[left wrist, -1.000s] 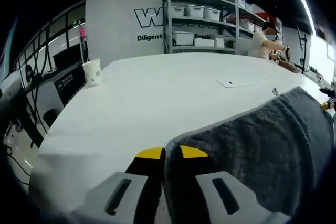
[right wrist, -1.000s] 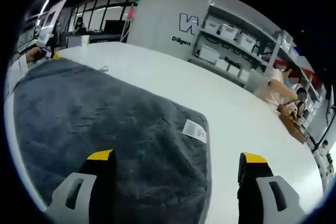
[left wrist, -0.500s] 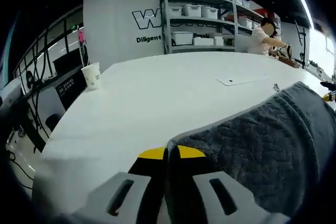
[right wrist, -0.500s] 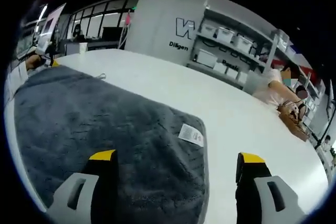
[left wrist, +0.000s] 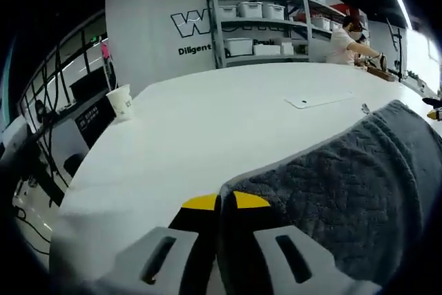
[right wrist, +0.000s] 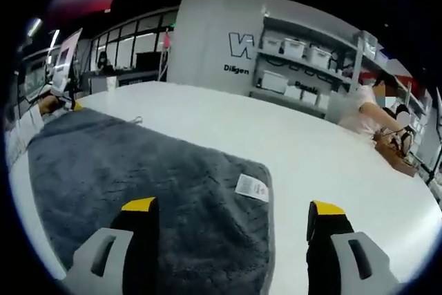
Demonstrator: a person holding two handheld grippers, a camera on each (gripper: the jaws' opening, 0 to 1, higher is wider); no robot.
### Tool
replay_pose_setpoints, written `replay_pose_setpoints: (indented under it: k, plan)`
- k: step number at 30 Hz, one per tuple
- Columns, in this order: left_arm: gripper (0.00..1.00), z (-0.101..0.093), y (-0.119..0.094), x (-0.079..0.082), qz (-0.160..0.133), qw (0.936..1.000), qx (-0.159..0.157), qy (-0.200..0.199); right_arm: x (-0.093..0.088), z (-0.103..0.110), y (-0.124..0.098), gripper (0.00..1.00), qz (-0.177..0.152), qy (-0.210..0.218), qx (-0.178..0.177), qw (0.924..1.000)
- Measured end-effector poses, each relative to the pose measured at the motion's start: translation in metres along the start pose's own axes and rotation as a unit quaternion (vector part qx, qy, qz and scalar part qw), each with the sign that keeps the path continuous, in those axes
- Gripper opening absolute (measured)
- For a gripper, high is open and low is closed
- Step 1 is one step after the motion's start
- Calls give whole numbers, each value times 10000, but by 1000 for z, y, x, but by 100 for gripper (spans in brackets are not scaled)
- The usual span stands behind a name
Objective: Open the folded towel by lifting each exposed corner and separating the folded layers until the towel lies flat within the target outline without major curled edges
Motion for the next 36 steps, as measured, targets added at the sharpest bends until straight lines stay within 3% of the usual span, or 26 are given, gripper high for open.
replay_pose_setpoints:
  k: [9, 18, 21, 22, 32, 36]
  plan:
    - [5, -2, -3, -1, 39, 10000, -3, 14, 25, -24, 17, 66, 49, 90, -277, 9996]
    - [5, -3, -3, 0, 72, 9999, 8, 74, 43, -43, 47, 43, -181, 263, -552, 9980]
    - [5, -2, -2, 1, 89, 9999, 17, 115, 41, -46, 60, 34, -153, 287, -590, 9977]
    - [5, -2, -2, 1, 99, 9999, 19, 127, 37, -45, 65, 32, -9, 199, -525, 9984]
    - [5, 0, 0, 3, 141, 9996, 52, 230, 25, -51, 102, 21, 251, 169, -369, 9989]
    - [5, 0, 0, 3, 139, 9996, 49, 231, 10, -54, 113, 20, 419, 160, -349, 9984]
Point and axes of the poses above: the point that each gripper's makers call its tool centre point, and the gripper's own axes: y roughly forward along the fingers, z roughly to its left, x roughly out of its top, the point moved 7 cm from there along -y, roughly backward along the fingers, and after that the axes turned 9 degrees about -z, right-handed, at the moved point
